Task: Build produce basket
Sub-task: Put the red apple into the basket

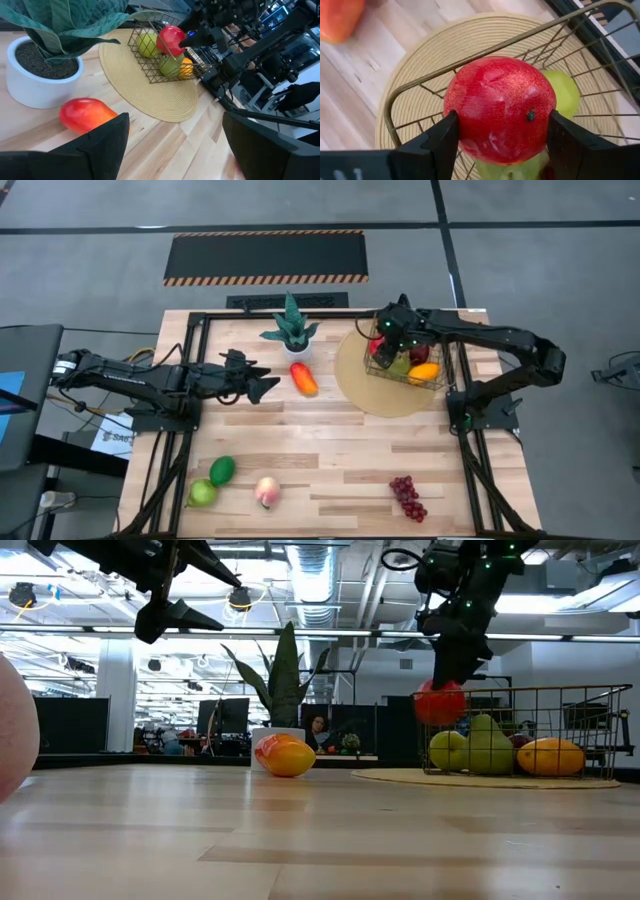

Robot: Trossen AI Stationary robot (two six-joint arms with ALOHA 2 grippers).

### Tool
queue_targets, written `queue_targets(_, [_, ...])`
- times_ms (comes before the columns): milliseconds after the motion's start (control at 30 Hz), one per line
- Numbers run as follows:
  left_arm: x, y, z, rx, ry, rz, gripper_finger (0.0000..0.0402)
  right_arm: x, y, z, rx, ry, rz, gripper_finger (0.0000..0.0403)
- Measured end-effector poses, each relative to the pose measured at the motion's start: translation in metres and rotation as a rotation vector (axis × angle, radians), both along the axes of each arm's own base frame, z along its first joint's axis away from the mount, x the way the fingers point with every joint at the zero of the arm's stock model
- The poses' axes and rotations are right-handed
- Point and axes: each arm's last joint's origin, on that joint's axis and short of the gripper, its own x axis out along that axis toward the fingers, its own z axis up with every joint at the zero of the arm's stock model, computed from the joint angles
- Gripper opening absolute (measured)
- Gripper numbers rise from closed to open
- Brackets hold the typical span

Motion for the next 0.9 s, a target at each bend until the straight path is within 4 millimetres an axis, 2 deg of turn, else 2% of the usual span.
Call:
queue_targets(300, [0.000,0.000,-0.001,0.001,0.013,0.001,0.0308,-0.006,0.004,-0.024,0.053,0.039,-0.018,0.0250])
queue_targets(600, [0.000,0.000,-0.001,0.002,0.013,0.002,0.0308,-0.006,0.004,-0.027,0.044,0.054,0.012,0.0251])
queue_targets(900, [0.000,0.000,-0.001,0.001,0.014,0.002,0.0308,0.006,-0.002,-0.051,0.075,0.152,0.054,0.0287])
